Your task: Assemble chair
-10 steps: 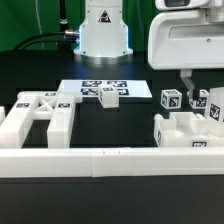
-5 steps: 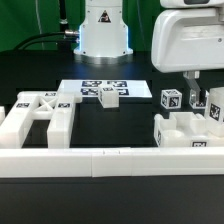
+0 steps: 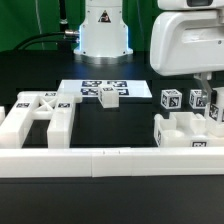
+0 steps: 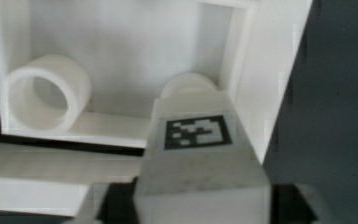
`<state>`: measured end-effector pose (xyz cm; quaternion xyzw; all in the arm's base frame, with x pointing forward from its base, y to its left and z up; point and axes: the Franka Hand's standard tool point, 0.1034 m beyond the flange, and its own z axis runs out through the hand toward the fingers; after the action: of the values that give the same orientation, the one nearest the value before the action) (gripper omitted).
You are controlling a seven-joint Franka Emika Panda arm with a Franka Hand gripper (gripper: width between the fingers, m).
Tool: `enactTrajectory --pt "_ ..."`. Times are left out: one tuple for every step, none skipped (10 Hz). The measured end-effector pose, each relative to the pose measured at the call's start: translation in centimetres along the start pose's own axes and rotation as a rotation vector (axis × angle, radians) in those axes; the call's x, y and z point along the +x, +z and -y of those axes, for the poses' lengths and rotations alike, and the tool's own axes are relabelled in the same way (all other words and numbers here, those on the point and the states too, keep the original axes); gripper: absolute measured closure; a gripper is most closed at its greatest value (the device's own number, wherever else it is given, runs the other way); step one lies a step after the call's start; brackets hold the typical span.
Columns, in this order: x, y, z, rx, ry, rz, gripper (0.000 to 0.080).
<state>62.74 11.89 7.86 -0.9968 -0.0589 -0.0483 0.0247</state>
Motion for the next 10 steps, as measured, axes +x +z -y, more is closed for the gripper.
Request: enactTrajectory --pt "0.0 0.0 0.0 0.0 -0.001 0.0 0.0514" --pt "0.0 0.01 0.05 0.003 0.043 0.0 0.0514" --pt "-0.01 0.02 0.0 0.003 0.138 0.0 0.0514" --pt "-0.02 0.03 -0.01 0.003 0.202 0.0 0.0514" --pt "-0.04 0.05 -0.03 0.003 0.289 -0.005 0.0514" --pt "-0.11 0.06 -0.06 0.003 0.411 -0.009 0.0514" --pt "-0.16 0.09 -0.04 0.002 0.504 -0.009 0.0512" --pt "-0.18 0.1 -0.04 0.003 0.57 -0.01 0.0512" --pt "-0.23 0.13 0.01 0.006 0.705 -0.01 0.0512" --pt "-0.22 0.14 0.06 0.008 0.83 -0.024 0.0512"
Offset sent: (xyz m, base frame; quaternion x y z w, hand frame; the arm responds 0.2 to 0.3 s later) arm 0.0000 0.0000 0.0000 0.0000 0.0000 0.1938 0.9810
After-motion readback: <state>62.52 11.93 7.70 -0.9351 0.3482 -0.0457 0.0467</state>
